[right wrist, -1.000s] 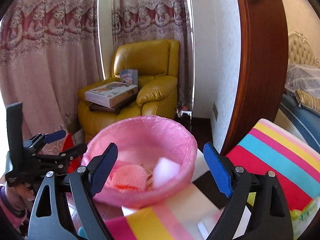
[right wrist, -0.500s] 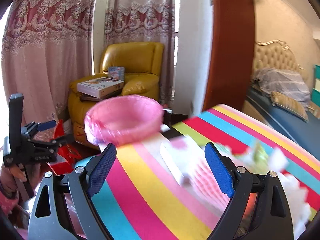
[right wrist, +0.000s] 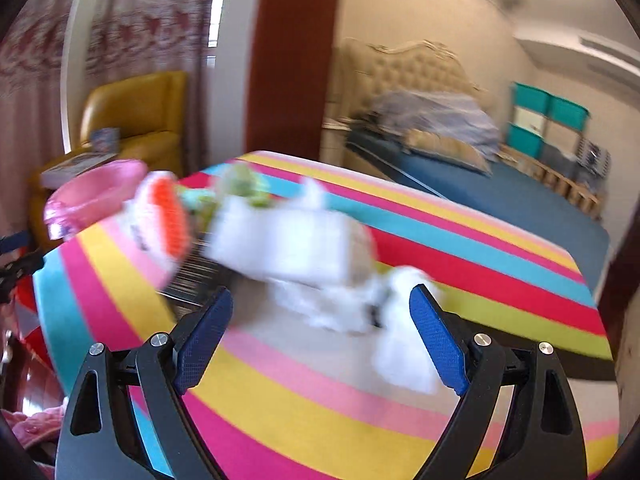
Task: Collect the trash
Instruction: 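Move both open grippers back over the table, then grasp the crumpled white tissue with the right gripper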
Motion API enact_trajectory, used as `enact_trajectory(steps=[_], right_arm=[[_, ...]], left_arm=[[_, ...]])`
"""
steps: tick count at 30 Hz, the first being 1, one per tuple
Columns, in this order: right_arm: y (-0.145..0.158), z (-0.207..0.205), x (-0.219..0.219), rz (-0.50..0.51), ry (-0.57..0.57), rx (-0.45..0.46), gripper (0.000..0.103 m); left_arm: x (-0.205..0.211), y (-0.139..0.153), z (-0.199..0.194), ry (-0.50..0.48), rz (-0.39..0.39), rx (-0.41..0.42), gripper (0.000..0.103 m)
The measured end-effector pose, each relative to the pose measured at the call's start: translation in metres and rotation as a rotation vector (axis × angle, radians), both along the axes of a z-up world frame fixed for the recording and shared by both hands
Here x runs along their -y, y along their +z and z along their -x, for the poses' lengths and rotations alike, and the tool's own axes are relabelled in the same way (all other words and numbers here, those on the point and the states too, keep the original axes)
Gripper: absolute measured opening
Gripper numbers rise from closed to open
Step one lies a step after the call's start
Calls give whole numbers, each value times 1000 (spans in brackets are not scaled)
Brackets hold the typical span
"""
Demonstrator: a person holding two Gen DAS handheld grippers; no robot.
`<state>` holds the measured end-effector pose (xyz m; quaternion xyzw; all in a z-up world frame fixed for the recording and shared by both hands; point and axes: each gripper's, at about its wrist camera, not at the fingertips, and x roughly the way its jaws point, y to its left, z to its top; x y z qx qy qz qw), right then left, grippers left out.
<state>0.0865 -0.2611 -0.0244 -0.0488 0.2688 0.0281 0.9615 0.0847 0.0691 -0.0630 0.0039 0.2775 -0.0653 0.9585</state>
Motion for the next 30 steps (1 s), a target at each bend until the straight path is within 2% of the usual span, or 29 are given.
enact_trajectory(steps=[9, 16, 24, 25, 27, 28, 30], right_arm=[[-12, -17, 47, -20, -95, -73, 84], [-18, -49, 67, -60, -134, -129, 75], [-38, -81, 74, -147, -105, -240, 67], [-39, -84, 73, -166, -87, -250, 63], [-41, -89, 67, -194, -33, -275, 48], [-43, -90, 62, -203, 1, -285, 35], [-41, -85, 53, -185, 29, -278, 31]], left_arm=[[56, -2, -13, -116, -37, -19, 98], [79, 3, -19, -149, -60, -8, 98], [94, 2, -22, -178, -88, -2, 98], [95, 0, -23, -179, -92, -7, 98], [96, -3, -25, -177, -89, -16, 98], [95, -4, -26, -173, -85, -22, 98], [94, -4, -25, -167, -81, -25, 98]])
